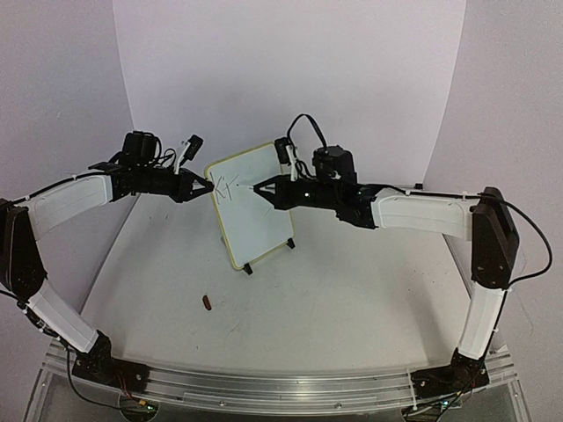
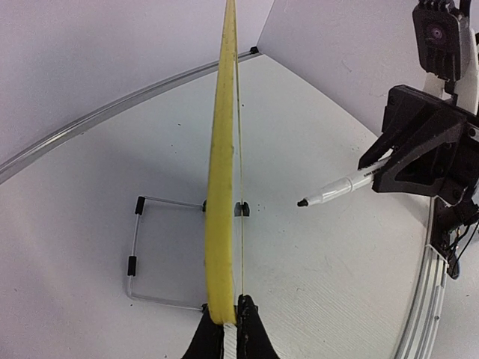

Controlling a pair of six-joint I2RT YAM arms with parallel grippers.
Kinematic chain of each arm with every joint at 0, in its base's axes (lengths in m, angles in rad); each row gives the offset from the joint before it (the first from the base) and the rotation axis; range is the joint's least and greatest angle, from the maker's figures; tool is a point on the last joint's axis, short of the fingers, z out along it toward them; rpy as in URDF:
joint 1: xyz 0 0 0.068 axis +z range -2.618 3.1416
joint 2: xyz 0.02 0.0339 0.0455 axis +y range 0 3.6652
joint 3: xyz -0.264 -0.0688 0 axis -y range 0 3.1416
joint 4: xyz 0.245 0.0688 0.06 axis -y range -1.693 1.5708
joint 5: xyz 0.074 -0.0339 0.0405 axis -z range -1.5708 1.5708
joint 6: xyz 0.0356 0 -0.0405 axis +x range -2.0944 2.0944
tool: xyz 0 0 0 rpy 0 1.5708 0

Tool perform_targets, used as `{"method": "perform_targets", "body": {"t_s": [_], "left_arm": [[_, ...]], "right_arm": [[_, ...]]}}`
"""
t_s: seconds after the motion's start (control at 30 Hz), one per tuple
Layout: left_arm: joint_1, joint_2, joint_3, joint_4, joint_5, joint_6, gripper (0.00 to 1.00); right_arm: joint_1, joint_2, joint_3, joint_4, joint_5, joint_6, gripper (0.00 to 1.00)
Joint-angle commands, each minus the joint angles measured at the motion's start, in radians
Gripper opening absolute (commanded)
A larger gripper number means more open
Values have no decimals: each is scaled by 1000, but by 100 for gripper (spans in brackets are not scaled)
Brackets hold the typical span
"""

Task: Write a sentence on the whiteboard
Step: Write on the whiteboard with the whiteboard marker without the cap.

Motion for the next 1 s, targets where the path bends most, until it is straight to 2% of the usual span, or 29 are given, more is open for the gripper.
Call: {"method": "perform_targets", "body": {"t_s": [0.0, 0.97], "left_arm": [[4, -28, -9, -1, -30, 43, 0], [4, -30, -5, -5, -30, 46, 0]], "right_arm": [[0, 40, 64, -16, 6, -19, 0], [0, 137, 171, -79, 16, -18, 0]]}}
